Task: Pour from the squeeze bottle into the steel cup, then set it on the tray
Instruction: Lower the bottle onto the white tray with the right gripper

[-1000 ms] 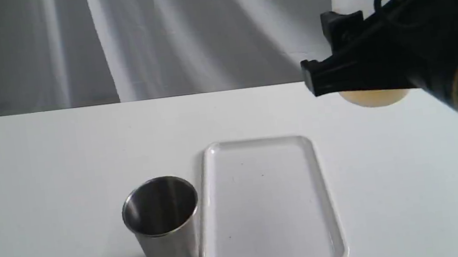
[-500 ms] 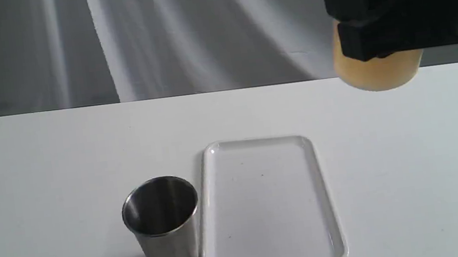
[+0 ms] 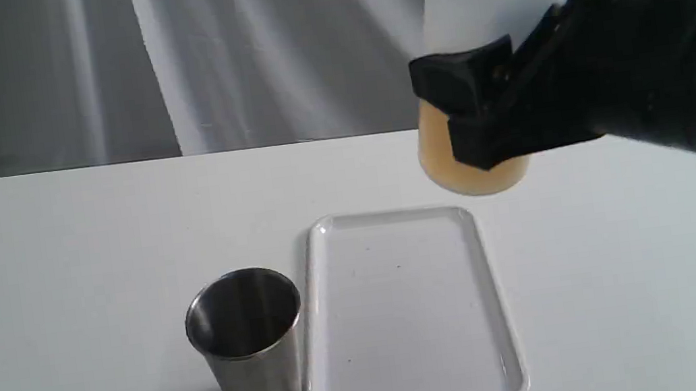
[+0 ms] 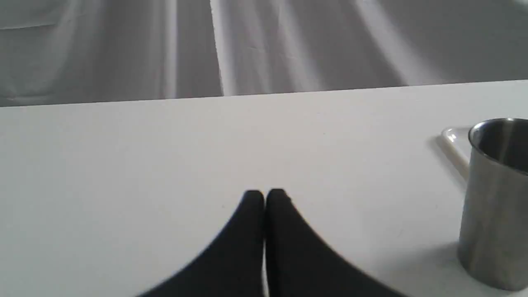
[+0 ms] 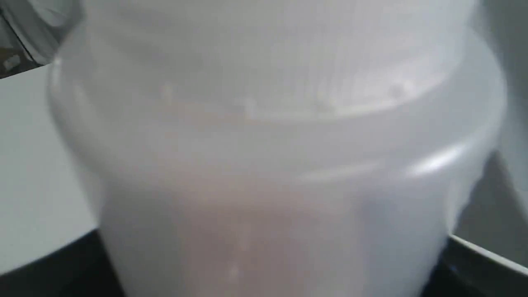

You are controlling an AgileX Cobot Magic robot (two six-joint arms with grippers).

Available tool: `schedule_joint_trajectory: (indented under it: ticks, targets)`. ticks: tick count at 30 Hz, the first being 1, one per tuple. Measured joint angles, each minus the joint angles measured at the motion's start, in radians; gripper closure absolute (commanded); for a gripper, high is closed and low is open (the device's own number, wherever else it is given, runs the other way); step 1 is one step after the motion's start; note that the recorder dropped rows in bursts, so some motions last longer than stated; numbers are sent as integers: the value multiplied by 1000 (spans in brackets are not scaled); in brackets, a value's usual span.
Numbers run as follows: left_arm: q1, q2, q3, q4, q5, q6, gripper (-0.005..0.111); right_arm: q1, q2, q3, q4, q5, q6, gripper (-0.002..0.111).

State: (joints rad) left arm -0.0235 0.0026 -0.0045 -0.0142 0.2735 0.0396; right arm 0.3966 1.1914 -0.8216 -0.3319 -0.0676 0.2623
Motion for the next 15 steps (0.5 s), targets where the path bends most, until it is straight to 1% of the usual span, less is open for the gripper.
schedule_joint_trajectory:
  ticks: [3,7,15]
  targets:
    - [0,0,0,0,0,0,107,-6,51,65,160,-116,-143,108]
    - [0,0,0,0,0,0,107,-8,135,112,228,-226,-303,108]
    - [0,0,0,0,0,0,107,-8,321,118,245,-333,-353,108]
